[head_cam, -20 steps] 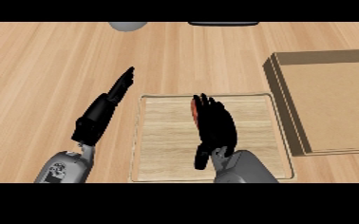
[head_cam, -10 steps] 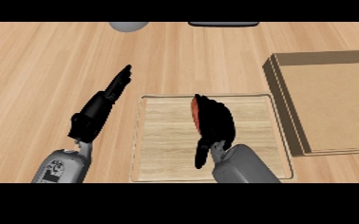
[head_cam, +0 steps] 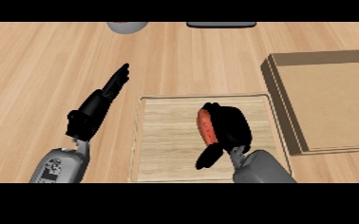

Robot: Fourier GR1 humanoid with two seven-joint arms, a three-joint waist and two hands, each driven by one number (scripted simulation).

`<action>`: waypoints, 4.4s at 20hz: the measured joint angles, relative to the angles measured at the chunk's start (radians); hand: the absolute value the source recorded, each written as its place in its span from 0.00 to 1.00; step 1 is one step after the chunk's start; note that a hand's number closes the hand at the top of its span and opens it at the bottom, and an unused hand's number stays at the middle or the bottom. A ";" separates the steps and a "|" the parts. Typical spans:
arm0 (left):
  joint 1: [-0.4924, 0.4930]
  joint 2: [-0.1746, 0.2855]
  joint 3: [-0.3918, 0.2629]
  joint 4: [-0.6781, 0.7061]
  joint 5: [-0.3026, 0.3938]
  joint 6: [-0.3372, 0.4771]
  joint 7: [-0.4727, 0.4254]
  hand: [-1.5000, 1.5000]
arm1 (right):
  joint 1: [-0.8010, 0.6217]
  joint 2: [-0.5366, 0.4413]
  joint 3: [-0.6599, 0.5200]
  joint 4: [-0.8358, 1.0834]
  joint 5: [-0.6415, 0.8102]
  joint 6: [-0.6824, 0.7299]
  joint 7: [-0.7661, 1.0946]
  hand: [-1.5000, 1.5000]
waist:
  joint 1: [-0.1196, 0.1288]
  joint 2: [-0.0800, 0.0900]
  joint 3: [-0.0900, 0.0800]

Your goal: Pick the sweet potato from the tray and place it in the cardboard box

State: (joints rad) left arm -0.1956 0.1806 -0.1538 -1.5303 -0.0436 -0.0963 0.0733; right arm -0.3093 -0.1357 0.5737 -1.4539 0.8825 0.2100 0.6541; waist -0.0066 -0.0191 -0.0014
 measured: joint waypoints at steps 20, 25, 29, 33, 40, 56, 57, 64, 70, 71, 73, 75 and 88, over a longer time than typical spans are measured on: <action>0.046 0.002 0.023 -0.036 -0.013 0.019 0.012 0.50 | 0.778 -0.803 -0.493 -0.514 -0.289 -0.487 -0.897 1.00 | -0.054 0.007 0.001; 0.063 -0.001 0.018 -0.043 -0.018 0.016 0.012 0.50 | 0.929 -0.843 -0.703 -0.663 -0.507 -0.456 -1.016 1.00 | -0.062 0.004 0.000; 0.064 -0.002 0.024 -0.032 -0.020 0.017 0.001 0.50 | 1.027 -0.814 -0.890 -0.769 -0.669 -0.403 -1.046 1.00 | -0.066 0.004 -0.001; 0.059 -0.010 0.018 -0.026 -0.027 0.016 -0.003 0.50 | 1.096 -0.768 -1.079 -0.809 -0.836 -0.305 -1.055 1.00 | -0.056 0.006 -0.001; 0.039 -0.018 0.010 -0.036 -0.031 -0.005 0.007 0.50 | 1.056 -0.741 -1.362 -0.767 -1.031 -0.127 -0.964 1.00 | -0.019 0.014 0.000; -0.007 -0.053 0.018 -0.014 -0.050 -0.031 0.022 0.50 | 0.543 -0.914 -1.183 -0.486 -1.012 -0.054 -0.648 1.00 | 0.021 0.022 0.001; -0.004 -0.065 0.006 -0.023 -0.061 -0.022 0.029 0.50 | 0.514 -0.915 -1.154 -0.462 -0.985 -0.067 -0.646 1.00 | 0.023 0.023 0.001; 0.022 -0.050 0.022 -0.045 -0.055 -0.053 0.019 0.50 | 0.321 -0.906 -0.955 -0.284 -0.793 -0.114 -0.675 1.00 | 0.026 0.023 0.001; -0.003 -0.066 0.030 -0.008 -0.065 -0.053 0.003 0.50 | 0.163 -0.825 -0.778 -0.111 -0.619 -0.172 -0.708 1.00 | 0.028 0.024 0.001; -0.002 -0.067 0.028 -0.011 -0.066 -0.055 0.008 0.50 | 0.137 -0.814 -0.756 -0.071 -0.600 -0.169 -0.715 1.00 | 0.029 0.024 0.001; -0.021 -0.068 0.037 0.011 -0.066 -0.057 0.002 0.50 | 0.101 -0.771 -0.721 -0.004 -0.582 -0.170 -0.718 0.00 | 0.028 0.025 0.001; -0.019 -0.073 0.032 0.009 -0.070 -0.055 0.000 0.50 | 0.064 -0.729 -0.703 0.068 -0.593 -0.157 -0.702 0.00 | 0.031 0.025 0.002; -0.003 -0.081 0.041 -0.006 -0.080 -0.055 0.008 0.50 | -0.123 -0.583 -0.837 0.427 -0.765 -0.078 -0.883 0.00 | 0.015 0.021 0.003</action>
State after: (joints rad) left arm -0.1986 0.0997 -0.1125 -1.5367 -0.1237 -0.1509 0.0817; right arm -0.4326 -0.7190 -0.2630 -1.0267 0.1174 0.1316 -0.2293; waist 0.0085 0.0023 0.0013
